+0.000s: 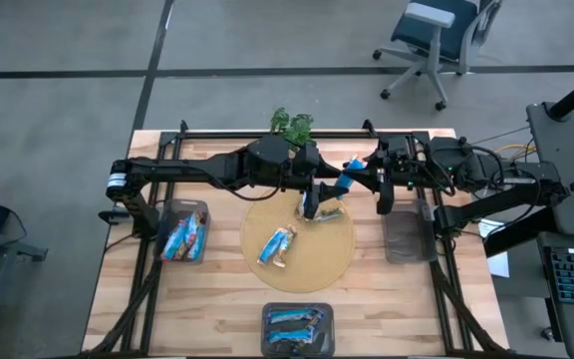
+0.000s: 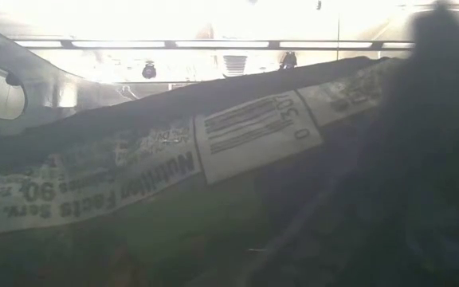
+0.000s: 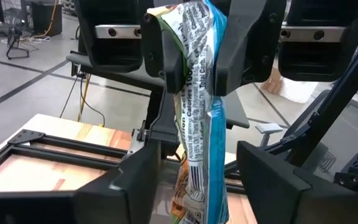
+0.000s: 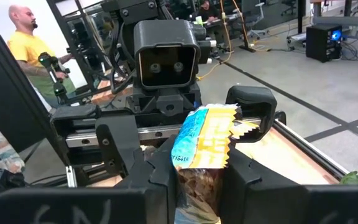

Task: Pick and place Granola Bars by type
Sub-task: Put the yellow granola bar into the top right bin

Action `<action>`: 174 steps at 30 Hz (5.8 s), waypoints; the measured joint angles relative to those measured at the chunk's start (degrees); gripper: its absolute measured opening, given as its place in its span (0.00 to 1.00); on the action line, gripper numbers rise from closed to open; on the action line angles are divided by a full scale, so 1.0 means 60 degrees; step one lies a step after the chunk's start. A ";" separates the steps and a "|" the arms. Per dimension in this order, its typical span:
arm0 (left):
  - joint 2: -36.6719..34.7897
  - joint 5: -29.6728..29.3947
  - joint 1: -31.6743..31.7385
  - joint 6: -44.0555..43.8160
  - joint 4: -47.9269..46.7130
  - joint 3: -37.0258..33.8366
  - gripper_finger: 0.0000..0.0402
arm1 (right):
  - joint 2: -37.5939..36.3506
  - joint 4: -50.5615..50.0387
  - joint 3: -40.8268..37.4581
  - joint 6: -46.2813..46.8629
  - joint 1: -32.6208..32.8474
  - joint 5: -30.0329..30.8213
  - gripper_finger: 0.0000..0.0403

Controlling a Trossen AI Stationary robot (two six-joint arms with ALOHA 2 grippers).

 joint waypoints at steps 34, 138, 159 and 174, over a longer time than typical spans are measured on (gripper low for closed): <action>-0.4091 -0.0827 0.0004 0.0931 -0.5439 0.0007 0.52 | -0.0537 0.0004 -0.0004 -0.0510 0.0007 -0.0007 0.16; -0.5286 -0.2080 0.0004 -0.0578 -0.3960 -0.2659 0.52 | -0.1421 -1.1639 -0.2361 0.6876 0.0007 -0.2178 0.18; -0.5286 -0.2073 0.0004 -0.0820 -0.3971 -0.2659 0.52 | -0.1424 -1.1646 -0.2361 0.6863 0.0007 -0.2248 0.36; -0.5286 -0.2073 0.0004 -0.0829 -0.3978 -0.2659 0.52 | -0.1421 -0.8730 -0.2281 0.5385 0.0007 -0.1892 0.48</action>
